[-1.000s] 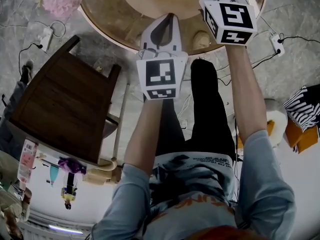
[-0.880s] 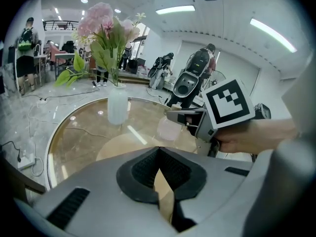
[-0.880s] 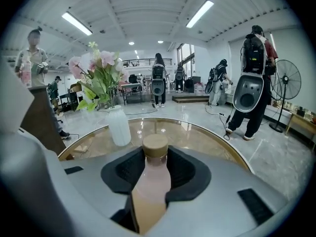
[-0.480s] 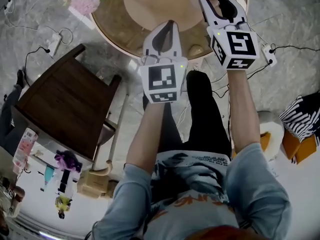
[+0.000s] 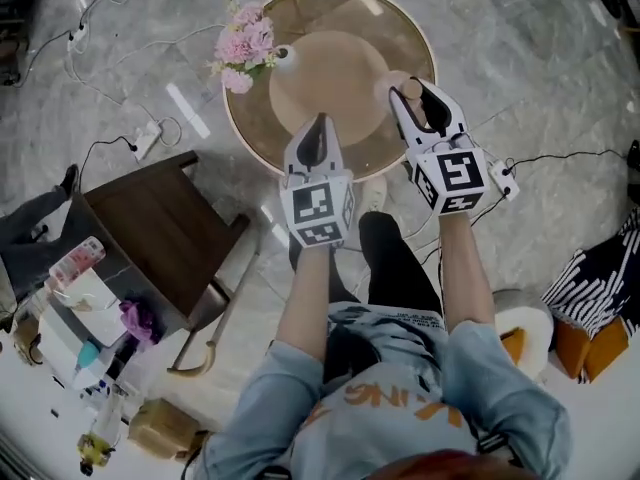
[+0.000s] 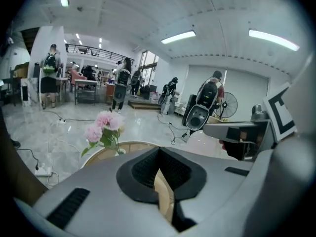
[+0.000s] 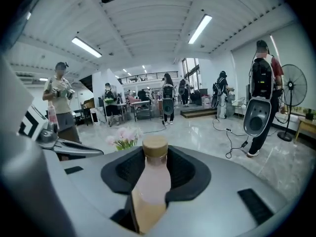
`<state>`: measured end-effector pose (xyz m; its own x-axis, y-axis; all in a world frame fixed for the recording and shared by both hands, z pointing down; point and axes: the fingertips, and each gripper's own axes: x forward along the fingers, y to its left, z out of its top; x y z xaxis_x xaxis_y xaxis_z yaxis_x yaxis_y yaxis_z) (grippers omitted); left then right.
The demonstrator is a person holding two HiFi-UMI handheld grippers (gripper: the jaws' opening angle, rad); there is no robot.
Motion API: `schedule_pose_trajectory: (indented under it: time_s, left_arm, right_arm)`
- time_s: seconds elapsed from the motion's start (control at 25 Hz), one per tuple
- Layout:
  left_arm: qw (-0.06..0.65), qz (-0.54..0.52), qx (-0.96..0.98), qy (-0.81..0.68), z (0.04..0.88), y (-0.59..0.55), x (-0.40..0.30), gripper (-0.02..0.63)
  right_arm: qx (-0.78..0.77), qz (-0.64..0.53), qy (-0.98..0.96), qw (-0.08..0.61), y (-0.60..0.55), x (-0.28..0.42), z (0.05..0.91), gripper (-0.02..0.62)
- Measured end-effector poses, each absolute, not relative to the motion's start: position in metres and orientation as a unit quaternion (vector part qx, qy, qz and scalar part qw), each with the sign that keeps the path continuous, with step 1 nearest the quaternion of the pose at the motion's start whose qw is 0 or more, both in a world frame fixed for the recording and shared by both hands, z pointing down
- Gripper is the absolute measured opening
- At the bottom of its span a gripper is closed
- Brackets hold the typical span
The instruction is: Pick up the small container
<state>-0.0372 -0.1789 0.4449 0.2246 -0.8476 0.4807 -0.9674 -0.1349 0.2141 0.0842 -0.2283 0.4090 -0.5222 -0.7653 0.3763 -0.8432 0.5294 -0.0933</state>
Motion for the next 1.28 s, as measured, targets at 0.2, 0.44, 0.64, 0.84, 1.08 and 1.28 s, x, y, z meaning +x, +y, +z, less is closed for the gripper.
schedule_pose_trajectory:
  time_s: [0.2, 0.44, 0.64, 0.84, 1.08, 1.28]
  left_arm:
    - [0.228, 0.089, 0.708, -0.662, 0.37, -0.172, -0.051, 0.023]
    - [0.174, 0.044, 0.711, -0.68, 0.266, -0.16, -0.042, 0.023]
    - [0.114, 0.022, 0.731, -0.672, 0.2, -0.159, -0.021, 0.023]
    - [0.065, 0.018, 0.737, -0.672, 0.155, -0.158, -0.02, 0.023]
    - [0.035, 0.014, 0.741, -0.671, 0.127, -0.155, -0.019, 0.023]
    - [0.022, 0.006, 0.746, -0.666, 0.112, -0.157, -0.012, 0.023]
  right_arm:
    - [0.45, 0.147, -0.876, 0.095, -0.208, 0.09, 0.33, 0.15]
    - [0.446, 0.108, -0.886, 0.066, -0.183, 0.097, 0.237, 0.15]
    - [0.444, 0.059, -0.893, 0.053, -0.18, 0.105, 0.177, 0.15]
    - [0.44, 0.038, -0.897, 0.022, -0.175, 0.114, 0.14, 0.15]
    - [0.43, -0.009, -0.902, 0.031, -0.173, 0.109, 0.114, 0.15]
    - [0.428, -0.016, -0.903, 0.025, -0.177, 0.107, 0.101, 0.15]
